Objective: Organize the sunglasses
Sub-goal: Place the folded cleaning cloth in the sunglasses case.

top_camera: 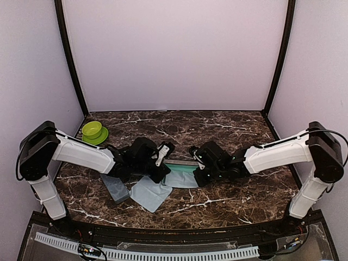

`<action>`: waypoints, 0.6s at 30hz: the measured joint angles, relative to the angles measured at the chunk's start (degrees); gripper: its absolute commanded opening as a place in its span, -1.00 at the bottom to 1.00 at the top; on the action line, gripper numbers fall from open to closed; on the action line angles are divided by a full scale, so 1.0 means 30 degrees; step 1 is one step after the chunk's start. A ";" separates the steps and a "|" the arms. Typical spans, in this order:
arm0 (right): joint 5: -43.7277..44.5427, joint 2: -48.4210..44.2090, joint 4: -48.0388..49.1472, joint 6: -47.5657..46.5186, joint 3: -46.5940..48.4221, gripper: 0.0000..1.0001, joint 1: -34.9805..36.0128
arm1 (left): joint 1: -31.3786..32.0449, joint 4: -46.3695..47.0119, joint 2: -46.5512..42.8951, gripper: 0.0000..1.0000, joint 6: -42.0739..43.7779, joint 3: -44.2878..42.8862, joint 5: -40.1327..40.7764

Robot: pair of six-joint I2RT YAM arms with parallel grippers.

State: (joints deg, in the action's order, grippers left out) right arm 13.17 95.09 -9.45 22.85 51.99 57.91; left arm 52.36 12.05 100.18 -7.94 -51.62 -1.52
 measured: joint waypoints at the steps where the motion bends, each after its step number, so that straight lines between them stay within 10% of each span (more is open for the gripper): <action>1: 0.0007 0.0000 0.0007 0.0000 0.0000 -1.00 0.0000 | 0.0000 0.0015 0.0000 -1.00 0.0000 0.0000 0.0044; 18: 0.0270 0.0036 0.0000 0.0087 0.0007 -1.00 0.0000 | 0.0000 0.0124 0.0015 -1.00 -0.0007 0.0000 0.0357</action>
State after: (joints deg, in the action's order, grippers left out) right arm 13.98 95.20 -9.45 23.11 52.01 57.91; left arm 52.36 12.43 100.22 -7.97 -51.62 -0.45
